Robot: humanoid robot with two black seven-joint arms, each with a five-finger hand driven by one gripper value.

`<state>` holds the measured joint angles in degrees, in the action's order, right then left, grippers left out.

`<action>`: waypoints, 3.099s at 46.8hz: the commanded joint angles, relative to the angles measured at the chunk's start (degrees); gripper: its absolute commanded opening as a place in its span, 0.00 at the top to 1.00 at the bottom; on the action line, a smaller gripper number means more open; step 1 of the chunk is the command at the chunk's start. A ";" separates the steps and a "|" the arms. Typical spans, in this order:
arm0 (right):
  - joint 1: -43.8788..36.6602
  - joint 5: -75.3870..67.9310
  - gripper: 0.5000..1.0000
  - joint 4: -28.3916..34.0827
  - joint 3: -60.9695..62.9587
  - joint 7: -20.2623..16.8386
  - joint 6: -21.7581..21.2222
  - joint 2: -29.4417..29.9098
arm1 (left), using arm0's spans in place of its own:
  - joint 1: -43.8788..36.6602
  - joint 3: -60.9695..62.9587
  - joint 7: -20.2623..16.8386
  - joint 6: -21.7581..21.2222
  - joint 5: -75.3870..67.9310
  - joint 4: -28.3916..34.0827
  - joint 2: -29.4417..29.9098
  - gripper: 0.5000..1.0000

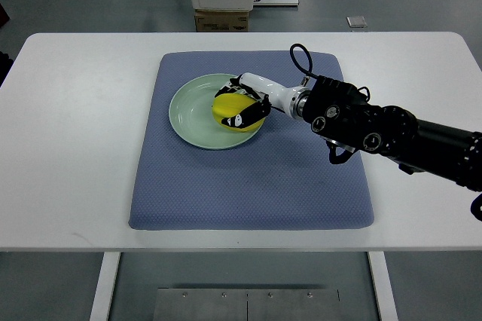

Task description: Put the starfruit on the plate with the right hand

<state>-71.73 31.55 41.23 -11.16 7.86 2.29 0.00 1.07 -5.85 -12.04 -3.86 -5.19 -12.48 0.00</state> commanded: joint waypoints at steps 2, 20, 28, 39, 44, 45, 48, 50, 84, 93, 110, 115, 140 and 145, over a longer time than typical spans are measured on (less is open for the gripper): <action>0.02 -0.09 0.46 -0.01 0.08 -0.04 -0.01 0.00 | -0.01 -0.03 0.00 0.00 0.00 0.00 0.00 0.00; -0.16 -0.09 0.13 -0.01 0.08 -0.30 -0.01 0.00 | 0.07 -0.03 0.00 0.00 0.00 0.00 0.00 0.00; -0.42 -0.18 0.01 -0.01 0.61 -0.21 -0.01 0.00 | -0.01 -0.03 0.00 0.00 0.00 0.00 0.00 0.00; -0.42 -1.05 0.00 0.08 2.28 -0.04 -0.10 0.00 | 0.07 -0.03 0.00 0.00 0.00 0.00 0.00 0.00; -0.42 -1.14 0.00 0.16 3.15 0.14 -0.10 0.00 | -0.01 -0.03 0.00 0.00 0.00 0.00 0.00 0.00; -0.34 -1.14 0.00 0.16 3.51 0.14 -0.10 0.00 | -0.01 -0.03 0.00 0.00 0.00 0.00 0.00 0.00; -0.16 -1.14 0.00 0.34 4.73 0.23 -0.10 -0.17 | 0.07 -0.03 0.00 0.00 0.00 0.00 0.00 0.00; 0.01 -1.14 0.00 0.43 5.53 0.23 -0.10 -1.14 | -0.01 -0.03 0.00 0.00 0.00 0.00 0.00 0.00; 11.00 -1.76 0.00 -0.71 26.70 -0.04 1.83 -12.48 | -0.01 -0.03 0.00 0.00 0.00 0.00 0.00 0.00; 14.08 -5.79 0.00 -1.51 32.25 -0.04 7.63 -12.04 | 0.07 -0.03 0.00 0.00 0.00 0.00 0.00 0.00; 15.57 -14.15 0.00 -1.59 35.32 -0.21 13.96 -11.77 | 0.07 -0.03 0.00 0.00 0.00 0.00 0.00 0.00; 16.19 -16.61 0.00 -1.51 37.26 -0.39 15.11 -11.69 | 0.07 -0.03 0.00 0.00 0.00 0.00 0.00 0.00; 18.65 -18.19 0.00 -1.42 38.05 0.05 15.37 -11.33 | -0.01 -0.03 0.00 0.00 0.00 0.00 0.00 0.00; 18.82 -18.19 0.00 -1.42 38.05 0.05 15.37 -11.25 | 0.07 -0.03 0.00 0.00 0.00 0.00 0.00 0.00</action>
<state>-53.03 13.36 39.82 26.91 7.90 17.67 -11.25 1.05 -5.89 -12.04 -3.85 -5.19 -12.48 0.00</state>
